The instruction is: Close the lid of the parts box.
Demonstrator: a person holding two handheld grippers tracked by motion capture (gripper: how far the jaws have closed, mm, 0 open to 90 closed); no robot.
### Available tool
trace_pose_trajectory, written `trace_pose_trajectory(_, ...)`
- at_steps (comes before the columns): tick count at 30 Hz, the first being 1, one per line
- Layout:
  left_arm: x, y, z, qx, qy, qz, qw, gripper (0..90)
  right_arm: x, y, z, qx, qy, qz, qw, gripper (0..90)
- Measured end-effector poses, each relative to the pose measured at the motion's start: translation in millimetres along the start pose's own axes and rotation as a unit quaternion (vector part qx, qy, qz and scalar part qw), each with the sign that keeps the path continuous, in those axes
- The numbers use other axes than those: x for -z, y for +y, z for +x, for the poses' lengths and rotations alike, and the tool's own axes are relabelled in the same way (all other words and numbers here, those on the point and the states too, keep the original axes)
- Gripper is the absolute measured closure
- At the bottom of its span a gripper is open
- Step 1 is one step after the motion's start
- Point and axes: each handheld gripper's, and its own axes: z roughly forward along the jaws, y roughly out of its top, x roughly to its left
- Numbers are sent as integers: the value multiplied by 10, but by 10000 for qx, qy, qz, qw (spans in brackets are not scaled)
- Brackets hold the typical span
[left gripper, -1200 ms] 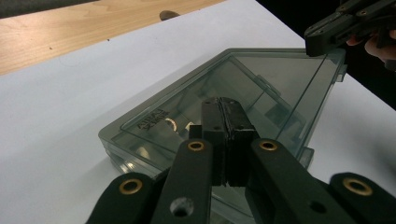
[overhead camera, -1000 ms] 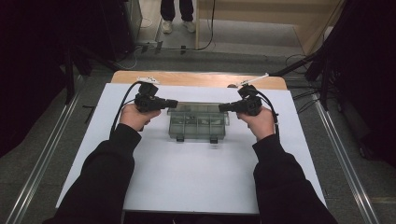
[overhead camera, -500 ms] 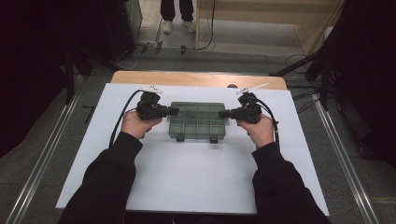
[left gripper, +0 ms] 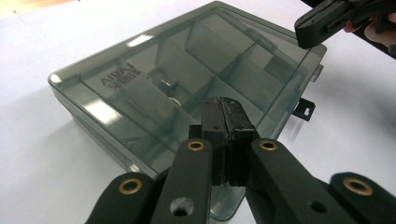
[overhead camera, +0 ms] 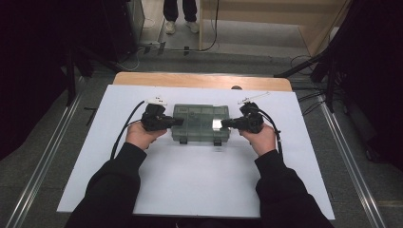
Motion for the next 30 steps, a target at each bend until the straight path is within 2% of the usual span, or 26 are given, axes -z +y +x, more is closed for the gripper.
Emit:
trace_pose_trajectory(8, -56, -100, 16, -4, 19, 7, 10000, 893, -74, -62, -21, -38, -32, 126, 9999, 887)
trace_pose_trajectory(9, -57, -113, 22, 16, -21, -56, 10000, 893, -84, -67, -25, -48, -34, 140, 9999, 886)
trace_pose_trajectory(14, -55, -131, 18, -10, -27, -76, 10000, 894, -98, -79, -28, -42, 5, 110, 9999, 900)
trace_pose_trajectory(16, -78, -151, 4, -95, 11, 78, 9999, 896, -114, -88, -34, -47, -43, 191, 9998, 900)
trace_pose_trajectory(18, -82, -173, 2, -82, -33, -5, 10000, 896, -139, -117, -27, -44, 25, 194, 9998, 900)
trace_pose_trajectory(22, -79, -178, 17, -1, -77, -40, 10000, 895, -139, -133, -12, 13, -6, 145, 9999, 900)
trace_pose_trajectory(24, -63, -167, 6, 47, -75, -30, 10000, 855, -124, -137, -17, -46, 48, 106, 9999, 814)
trace_pose_trajectory(27, -40, -157, -36, 3, -202, 74, 9998, 668, -79, -136, 13, 26, -27, 24, 10000, 625)
trace_pose_trajectory(30, -2, -143, -90, -56, -187, 143, 9997, 508, -26, -148, 39, -2, 71, -65, 10000, 491)
